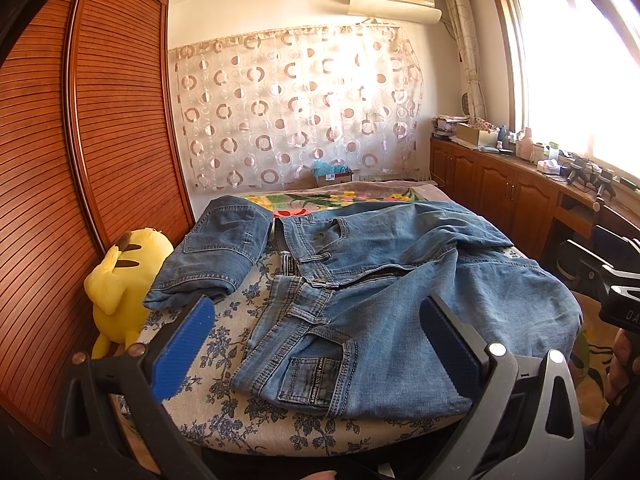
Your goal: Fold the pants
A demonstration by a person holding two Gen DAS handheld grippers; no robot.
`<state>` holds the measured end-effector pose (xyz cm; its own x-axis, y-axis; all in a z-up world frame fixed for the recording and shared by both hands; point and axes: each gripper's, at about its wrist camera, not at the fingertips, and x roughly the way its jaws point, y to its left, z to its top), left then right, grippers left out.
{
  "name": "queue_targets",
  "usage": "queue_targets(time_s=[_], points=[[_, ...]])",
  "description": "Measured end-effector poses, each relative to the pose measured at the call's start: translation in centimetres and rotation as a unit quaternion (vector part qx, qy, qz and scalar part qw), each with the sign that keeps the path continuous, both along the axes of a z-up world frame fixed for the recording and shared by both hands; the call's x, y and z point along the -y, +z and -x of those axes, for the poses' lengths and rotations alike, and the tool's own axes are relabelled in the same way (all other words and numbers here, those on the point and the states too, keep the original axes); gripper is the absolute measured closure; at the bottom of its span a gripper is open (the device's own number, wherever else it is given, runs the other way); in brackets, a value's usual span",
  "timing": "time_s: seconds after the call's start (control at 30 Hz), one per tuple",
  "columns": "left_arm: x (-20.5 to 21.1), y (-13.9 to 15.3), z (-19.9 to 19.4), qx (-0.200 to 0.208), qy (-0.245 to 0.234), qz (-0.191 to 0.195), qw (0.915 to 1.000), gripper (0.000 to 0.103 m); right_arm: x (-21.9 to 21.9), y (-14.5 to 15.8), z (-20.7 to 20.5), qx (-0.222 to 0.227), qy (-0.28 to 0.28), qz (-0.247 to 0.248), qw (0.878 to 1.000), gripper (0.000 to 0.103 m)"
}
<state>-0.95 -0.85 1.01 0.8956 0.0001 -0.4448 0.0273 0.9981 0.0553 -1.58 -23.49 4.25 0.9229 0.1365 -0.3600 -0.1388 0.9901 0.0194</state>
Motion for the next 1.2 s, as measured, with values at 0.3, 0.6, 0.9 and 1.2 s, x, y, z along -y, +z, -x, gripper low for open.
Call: queue_targets(time_s=[0.3, 0.6, 0.9, 1.2], points=[[0.0, 0.0, 0.0, 0.001, 0.0, 0.0, 1.0, 0.0, 0.1, 0.0, 0.1, 0.0, 0.001, 0.0, 1.0, 0.0], [0.0, 0.0, 0.0, 0.001, 0.001, 0.0, 1.0, 0.0, 0.0, 0.0, 0.0, -0.001, 0.002, -0.001, 1.0, 0.0], [0.3, -0.2, -0.2, -0.012, -0.002, 0.004, 0.9999, 0.0, -0.1, -0.4, 0.1, -0.007, 0.003, -0.001, 1.0, 0.0], [-0.2, -1.2, -0.7, -0.022, -0.01, 0.009, 0.9997, 0.0, -0.1, -1.0, 0.1, -0.018, 0.005, 0.0, 1.0, 0.0]])
